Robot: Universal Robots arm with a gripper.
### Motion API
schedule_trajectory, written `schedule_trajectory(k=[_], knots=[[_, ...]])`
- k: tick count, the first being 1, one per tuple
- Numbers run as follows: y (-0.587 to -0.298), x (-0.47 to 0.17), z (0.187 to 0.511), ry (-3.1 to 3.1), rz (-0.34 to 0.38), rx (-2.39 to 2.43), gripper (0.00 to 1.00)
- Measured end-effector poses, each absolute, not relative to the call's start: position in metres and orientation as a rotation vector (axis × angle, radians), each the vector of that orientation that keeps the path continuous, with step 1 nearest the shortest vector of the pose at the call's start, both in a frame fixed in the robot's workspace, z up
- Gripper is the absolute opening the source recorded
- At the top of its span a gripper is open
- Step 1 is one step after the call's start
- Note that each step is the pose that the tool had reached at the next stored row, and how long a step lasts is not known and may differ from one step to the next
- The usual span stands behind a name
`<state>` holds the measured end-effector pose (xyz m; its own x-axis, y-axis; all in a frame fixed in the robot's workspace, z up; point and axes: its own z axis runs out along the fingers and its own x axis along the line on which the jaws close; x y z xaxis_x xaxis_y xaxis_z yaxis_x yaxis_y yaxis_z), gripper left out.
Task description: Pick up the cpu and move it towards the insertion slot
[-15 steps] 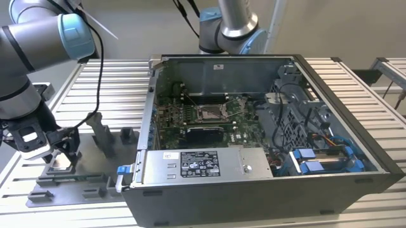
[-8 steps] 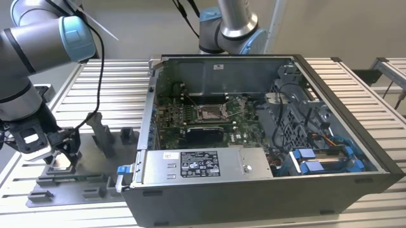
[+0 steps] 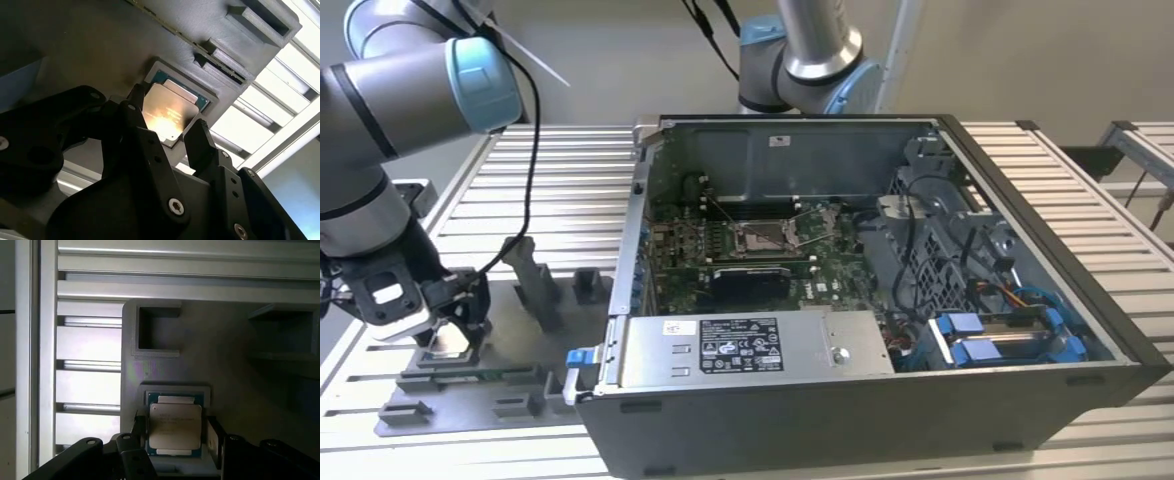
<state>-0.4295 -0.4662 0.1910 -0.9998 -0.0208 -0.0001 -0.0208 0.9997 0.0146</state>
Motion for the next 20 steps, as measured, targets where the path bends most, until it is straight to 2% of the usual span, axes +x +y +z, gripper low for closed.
schedule_trajectory(k=[20], knots=[[-0.4624,-0.4298,0.1857,-3.141,-0.023,0.033,1.0]])
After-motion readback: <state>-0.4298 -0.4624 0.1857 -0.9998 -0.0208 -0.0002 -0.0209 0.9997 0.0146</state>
